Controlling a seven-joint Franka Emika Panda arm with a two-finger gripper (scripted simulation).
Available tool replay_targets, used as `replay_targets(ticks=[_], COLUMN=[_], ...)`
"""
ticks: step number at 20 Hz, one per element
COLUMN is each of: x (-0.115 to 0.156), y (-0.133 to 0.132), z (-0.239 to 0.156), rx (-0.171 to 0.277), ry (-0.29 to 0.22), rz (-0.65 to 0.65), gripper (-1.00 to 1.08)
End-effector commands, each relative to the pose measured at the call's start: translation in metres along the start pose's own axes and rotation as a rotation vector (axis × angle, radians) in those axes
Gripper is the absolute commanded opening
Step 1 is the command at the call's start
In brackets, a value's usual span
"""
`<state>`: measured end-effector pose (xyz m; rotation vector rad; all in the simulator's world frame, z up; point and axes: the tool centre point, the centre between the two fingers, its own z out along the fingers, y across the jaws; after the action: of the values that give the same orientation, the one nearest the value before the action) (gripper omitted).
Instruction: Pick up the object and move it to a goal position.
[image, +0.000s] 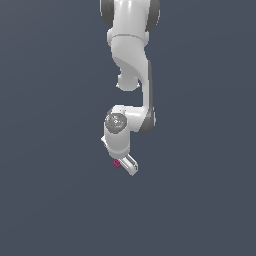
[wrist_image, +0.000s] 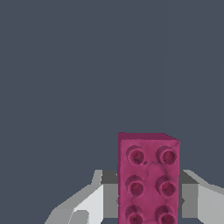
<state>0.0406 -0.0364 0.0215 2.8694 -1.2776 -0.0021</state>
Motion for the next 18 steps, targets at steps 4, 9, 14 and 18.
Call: replay_targets(ticks=[4, 9, 14, 18], x=[-0.018, -0.045, -0.082, -0.112], y=[-0.008, -0.018, -0.033, -0.045], z=[-0.023, -0.058, -0.106, -0.146], rx=[0.001, 0.001, 0.002, 0.001], ry=[0.0, 0.0, 0.0, 0.001], rz=[-0.001, -0.001, 0.0, 0.0], gripper=[-1.0, -1.0, -1.0, -1.0])
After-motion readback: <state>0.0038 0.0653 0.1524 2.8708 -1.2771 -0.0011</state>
